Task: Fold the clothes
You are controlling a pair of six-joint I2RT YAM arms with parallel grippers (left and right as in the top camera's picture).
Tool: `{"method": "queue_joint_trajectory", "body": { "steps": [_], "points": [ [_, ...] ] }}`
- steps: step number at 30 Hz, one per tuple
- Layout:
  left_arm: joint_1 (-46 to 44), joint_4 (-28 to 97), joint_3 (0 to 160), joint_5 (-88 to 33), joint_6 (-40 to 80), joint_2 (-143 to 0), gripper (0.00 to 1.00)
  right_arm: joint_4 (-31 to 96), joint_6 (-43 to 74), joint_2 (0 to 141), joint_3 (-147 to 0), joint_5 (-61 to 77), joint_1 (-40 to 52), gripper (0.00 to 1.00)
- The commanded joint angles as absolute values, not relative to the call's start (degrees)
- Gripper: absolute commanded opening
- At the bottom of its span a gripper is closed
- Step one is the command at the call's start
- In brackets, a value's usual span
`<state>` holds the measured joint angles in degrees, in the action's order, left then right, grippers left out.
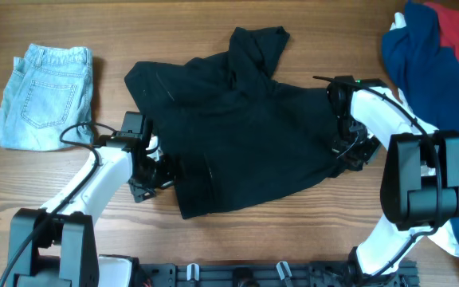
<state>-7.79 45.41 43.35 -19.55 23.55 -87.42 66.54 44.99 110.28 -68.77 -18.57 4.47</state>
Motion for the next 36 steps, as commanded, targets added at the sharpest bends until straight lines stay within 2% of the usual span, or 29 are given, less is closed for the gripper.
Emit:
{"method": "queue_joint_trajectory", "body": {
  "steps": [1, 7, 14, 16, 18, 20, 21, 22, 24, 26, 28, 31, 36],
  "points": [
    [-9.0, 45.7, 43.0, -28.6, 24.5, -87.5, 1.00, 65.5, 44.6, 107.3, -68.9, -19.4, 4.7, 0.04],
    [-14.6, 45.7, 43.0, -22.6, 24.5, -87.5, 0.98, 63.9, 43.4, 104.8, -68.9, -17.9, 4.7, 0.04],
    [-18.8, 47.3, 43.0, -21.7, 38.0, -87.5, 0.99, 63.9, 42.0, 104.6, -68.9, -17.7, 4.7, 0.04],
    [-19.9, 47.2, 43.0, -23.6, 39.0, -87.5, 0.96, 63.9, 42.0, 104.6, -68.9, -17.7, 4.7, 0.04],
    [-21.1, 47.1, 43.0, -23.8, 40.2, -87.5, 0.90, 63.9, 42.0, 104.6, -68.9, -17.7, 4.7, 0.04],
    [-22.7, 46.0, 43.0, -23.7, 40.4, -87.5, 0.62, 63.9, 42.0, 104.6, -68.9, -17.7, 4.7, 0.04],
    [-23.1, 45.9, 43.0, -23.7, 40.4, -87.5, 0.54, 63.9, 42.0, 104.6, -68.9, -17.6, 4.7, 0.04],
    [-23.4, 45.9, 43.0, -23.5, 40.4, -87.5, 0.53, 63.9, 42.0, 104.6, -68.9, -17.6, 4.7, 0.04],
    [-23.4, 45.9, 43.0, -23.5, 40.6, -87.5, 0.64, 63.9, 42.0, 104.6, -68.9, -17.5, 4.7, 0.04],
    [-23.4, 46.1, 43.0, -23.3, 41.0, -87.5, 0.79, 63.9, 42.0, 104.6, -68.9, -17.5, 4.7, 0.04],
    [-23.4, 46.9, 43.0, -22.8, 41.1, -87.5, 0.87, 64.0, 41.9, 104.6, -68.9, -17.5, 4.7, 0.04],
    [-23.4, 47.2, 43.0, -22.3, 41.2, -87.6, 0.93, 63.9, 41.9, 104.6, -68.9, -17.5, 4.7, 0.04],
    [-23.4, 46.8, 42.4, -22.7, 42.9, -89.3, 0.95, 64.1, 42.0, 104.6, -68.9, -17.5, 4.7, 0.04]
  ]
}}
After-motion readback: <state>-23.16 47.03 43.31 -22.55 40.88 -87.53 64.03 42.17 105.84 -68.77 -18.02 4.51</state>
